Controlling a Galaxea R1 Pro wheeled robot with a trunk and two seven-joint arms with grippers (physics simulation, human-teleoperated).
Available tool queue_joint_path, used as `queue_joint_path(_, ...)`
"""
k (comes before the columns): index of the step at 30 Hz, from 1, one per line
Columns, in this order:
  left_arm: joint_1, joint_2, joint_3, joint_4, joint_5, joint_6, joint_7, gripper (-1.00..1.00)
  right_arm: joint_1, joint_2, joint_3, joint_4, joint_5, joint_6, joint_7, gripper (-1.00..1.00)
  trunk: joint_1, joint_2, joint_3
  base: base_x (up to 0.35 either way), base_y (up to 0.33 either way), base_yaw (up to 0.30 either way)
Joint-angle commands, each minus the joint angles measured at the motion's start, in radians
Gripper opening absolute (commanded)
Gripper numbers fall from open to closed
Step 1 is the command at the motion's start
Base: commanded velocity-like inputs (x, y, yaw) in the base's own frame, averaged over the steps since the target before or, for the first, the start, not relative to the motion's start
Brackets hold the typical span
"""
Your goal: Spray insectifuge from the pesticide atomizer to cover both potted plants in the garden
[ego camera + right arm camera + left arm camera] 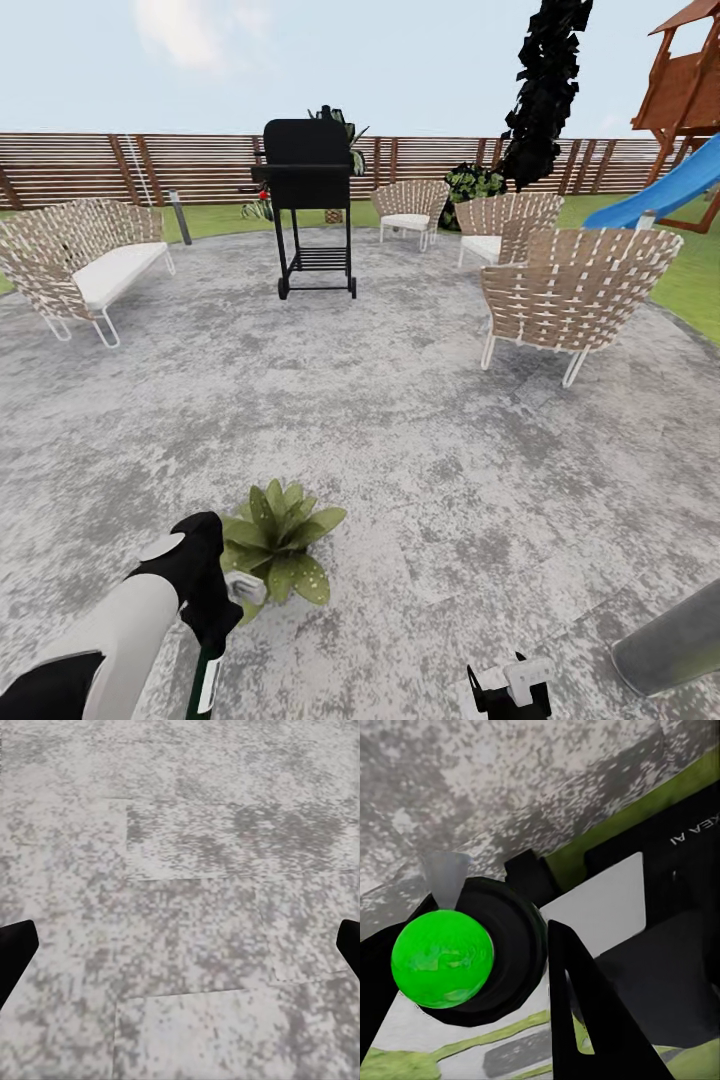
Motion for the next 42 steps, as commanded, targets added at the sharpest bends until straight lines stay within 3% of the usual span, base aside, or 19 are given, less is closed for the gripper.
queue_joint_path(1,-0.001,-0.007,0.007,-0.001,-0.006,0.01,-0.008,-1.0,-0.001,0.0,-0.004,0.001,0.005,-0.003,0.001,1.0,0.0,0.0,-0.001,0.0,0.0,0.0)
queue_joint_path(5,0.0,-0.008,0.006,-0.002,-0.001,0.009,-0.003,-1.0,-0.001,0.0,-0.004,0.001,0.004,-0.003,-0.001,1.0,0.0,0.0,-0.001,0.0,0.0,0.0)
queue_joint_path(10,0.008,0.031,0.005,0.004,0.001,0.002,0.005,-1.0,-0.001,0.0,-0.004,0.001,0.004,-0.003,-0.003,1.0,0.0,0.0,-0.001,0.0,0.0,0.0)
queue_joint_path(15,0.043,0.041,0.005,-0.003,-0.002,0.001,0.007,-1.0,-0.001,0.0,-0.004,0.001,0.004,-0.003,-0.003,1.0,0.0,0.0,-0.001,0.0,0.0,0.0)
queue_joint_path(28,0.047,0.036,0.012,-0.052,0.0,0.007,0.016,-1.0,-0.001,0.0,-0.004,0.001,0.004,-0.003,-0.003,1.0,0.0,0.0,-0.001,0.0,0.005,-0.163)
queue_joint_path(42,0.047,0.04,0.006,-0.049,-0.001,0.007,0.016,-1.0,-0.001,0.0,-0.004,0.001,0.004,-0.003,-0.003,1.0,0.0,0.0,-0.001,-0.011,0.121,-0.005)
